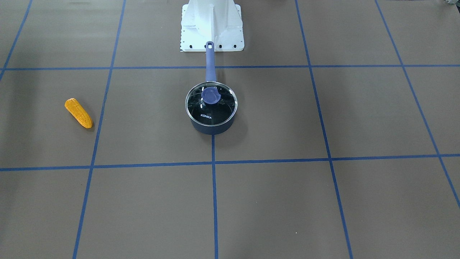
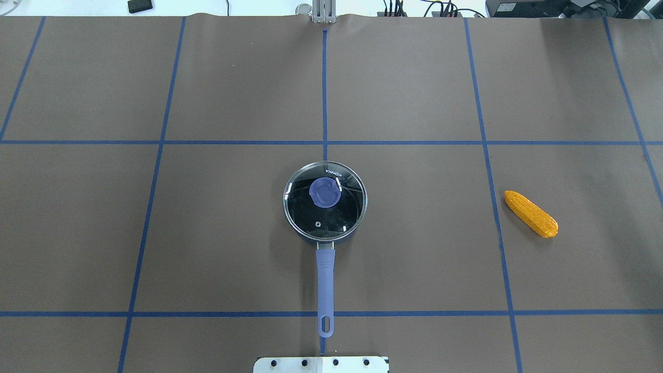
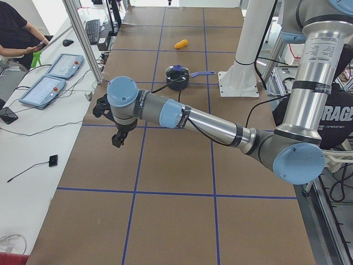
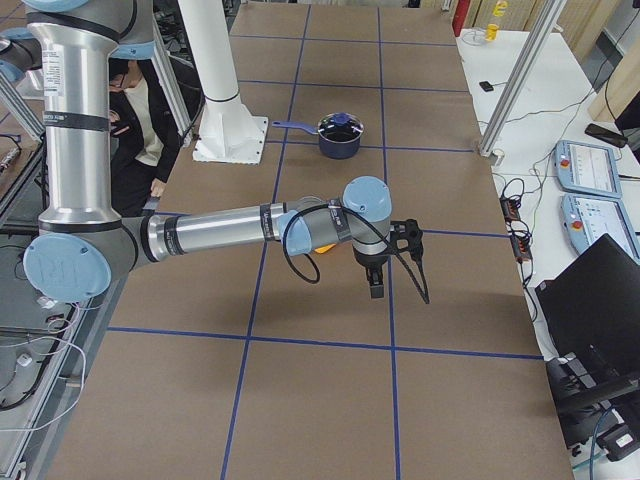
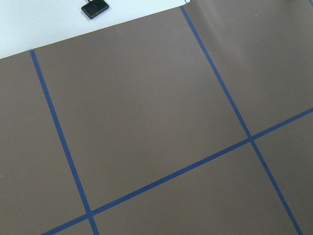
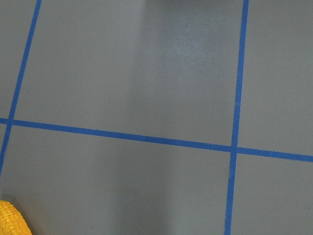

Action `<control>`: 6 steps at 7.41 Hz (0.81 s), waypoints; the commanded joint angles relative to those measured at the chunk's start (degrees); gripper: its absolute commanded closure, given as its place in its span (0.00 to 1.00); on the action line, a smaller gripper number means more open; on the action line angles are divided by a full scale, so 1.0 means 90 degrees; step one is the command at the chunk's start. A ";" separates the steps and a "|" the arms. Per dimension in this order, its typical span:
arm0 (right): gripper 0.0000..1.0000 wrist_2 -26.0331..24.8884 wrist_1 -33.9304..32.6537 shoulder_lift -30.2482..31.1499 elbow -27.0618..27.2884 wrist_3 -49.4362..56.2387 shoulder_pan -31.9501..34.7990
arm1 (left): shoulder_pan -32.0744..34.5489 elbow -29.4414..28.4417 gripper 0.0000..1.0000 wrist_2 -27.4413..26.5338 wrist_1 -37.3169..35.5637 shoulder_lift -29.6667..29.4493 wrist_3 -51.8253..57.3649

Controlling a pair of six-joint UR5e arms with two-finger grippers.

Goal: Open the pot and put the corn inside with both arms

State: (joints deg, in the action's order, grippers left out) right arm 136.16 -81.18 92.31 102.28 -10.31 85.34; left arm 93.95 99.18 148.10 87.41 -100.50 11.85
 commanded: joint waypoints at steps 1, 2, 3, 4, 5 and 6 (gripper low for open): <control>0.00 -0.0021 0.0190 0.0036 -0.0027 -0.0026 0.0000 | -0.0058 0.0102 0.02 0.0010 0.0005 0.0111 -0.0047; 0.00 -0.0021 0.0366 -0.0022 -0.0056 0.0013 -0.0009 | -0.0059 0.0151 0.02 0.0010 0.0024 0.0102 -0.0221; 0.00 0.0008 0.0396 -0.0090 -0.0075 -0.0064 -0.0019 | -0.0107 0.0239 0.02 0.0010 0.0034 0.0044 -0.0629; 0.00 0.0056 0.0397 -0.0091 -0.0008 -0.0075 -0.0058 | -0.0436 0.0385 0.02 0.0010 0.0121 -0.0063 -0.1155; 0.00 0.0018 0.0397 -0.0091 0.0225 0.0002 -0.0570 | -0.0816 0.0550 0.02 0.0000 0.0296 -0.0141 -0.1837; 0.00 0.0037 0.0416 -0.0130 0.0295 -0.0036 -0.1088 | -0.1149 0.0649 0.02 -0.0019 0.0675 -0.0229 -0.2685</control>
State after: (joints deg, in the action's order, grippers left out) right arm 136.41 -77.61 91.45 103.71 -10.57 80.64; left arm 87.40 103.66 148.09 90.27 -101.59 -3.76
